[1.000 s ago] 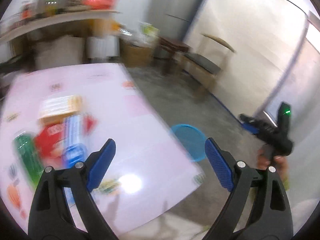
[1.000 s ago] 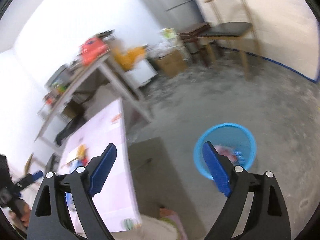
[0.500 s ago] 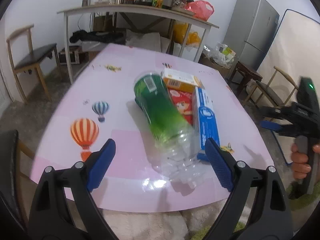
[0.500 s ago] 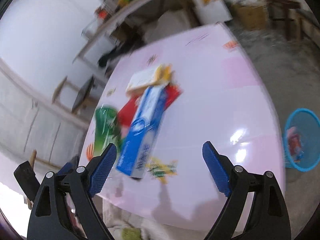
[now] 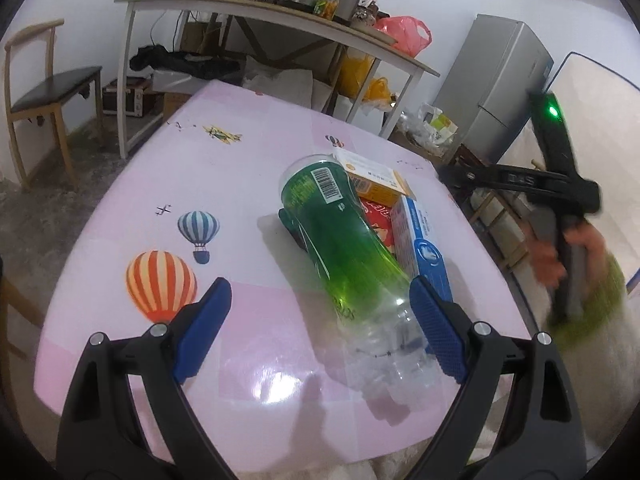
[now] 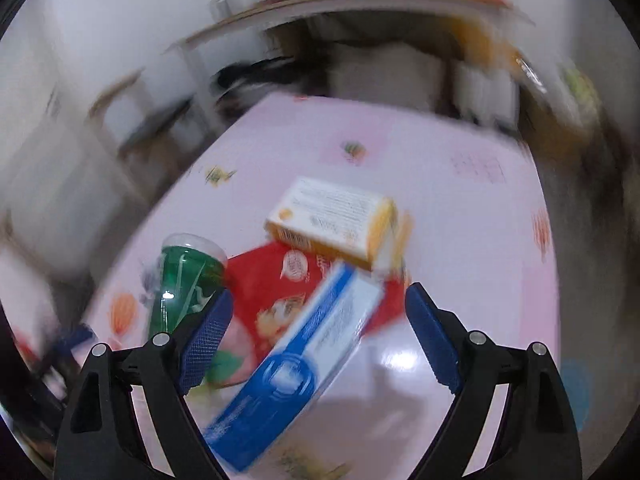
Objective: Collect trash
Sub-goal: 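Bring both tools back over the table, then grasp the white-and-orange capsule box with the right gripper and lift it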
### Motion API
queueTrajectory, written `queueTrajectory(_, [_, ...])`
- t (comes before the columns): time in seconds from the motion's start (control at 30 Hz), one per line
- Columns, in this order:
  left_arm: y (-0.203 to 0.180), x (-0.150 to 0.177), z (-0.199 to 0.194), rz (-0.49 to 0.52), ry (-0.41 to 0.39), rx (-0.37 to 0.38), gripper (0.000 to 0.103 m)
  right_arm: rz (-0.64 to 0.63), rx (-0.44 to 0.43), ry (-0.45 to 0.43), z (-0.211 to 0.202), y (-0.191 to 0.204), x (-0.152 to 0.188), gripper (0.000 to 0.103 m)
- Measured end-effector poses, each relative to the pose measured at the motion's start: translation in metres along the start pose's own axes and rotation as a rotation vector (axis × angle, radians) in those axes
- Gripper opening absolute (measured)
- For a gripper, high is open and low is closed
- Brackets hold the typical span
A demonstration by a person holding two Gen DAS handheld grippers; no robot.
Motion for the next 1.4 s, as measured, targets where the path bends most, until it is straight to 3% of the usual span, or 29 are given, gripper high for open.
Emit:
queueTrajectory(0.17, [0.002,-0.005,0.013,-0.009,0.018,0.049,0.086,-0.344,0.060,0.121,0.062,0.006,-0.041,0.093])
queueTrajectory(0.27, [0.002,-0.006,0.018,-0.018,0.033,0.071,0.086,-0.436,0.044,0.231,0.099,0.005,-0.050,0.093])
queueTrajectory(0.47, [0.000,-0.004,0.026,-0.012,0.065,0.095,0.086,-0.503,-0.022,0.382,0.139,0.003,-0.044,0.093])
queueTrajectory(0.6, [-0.003,-0.003,0.030,0.001,0.077,0.113,0.086,-0.518,-0.018,0.392,0.150,0.001,-0.040,0.093])
queueTrajectory(0.73, [-0.005,-0.002,0.035,-0.002,0.088,0.133,0.086,-0.466,-0.033,0.358,0.151,-0.005,-0.044,0.093])
queueTrajectory(0.83, [-0.008,-0.001,0.036,0.002,0.089,0.138,0.086,-0.388,-0.043,0.333,0.152,-0.016,-0.053,0.077])
queueTrajectory(0.97, [-0.013,0.001,0.036,0.012,0.093,0.132,0.086,-0.268,-0.018,0.285,0.152,-0.035,-0.064,0.074])
queueTrajectory(1.17, [-0.019,0.003,0.033,0.019,0.092,0.113,0.086,-0.104,0.106,0.251,0.155,-0.074,-0.069,0.074])
queueTrajectory(1.4, [-0.020,0.004,0.023,0.033,0.073,0.078,0.086,0.124,0.229,0.288,0.135,-0.128,-0.056,0.072])
Point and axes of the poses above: each gripper's, at about its wrist camera, not at the fingertips, and z roughly the way its jaws point, y to its left, x to its underside, the point moved 4 cm from there along z, roughly the way its jaws point, and after that the axes turned 8 degrees about z, right-handed, at the moved point
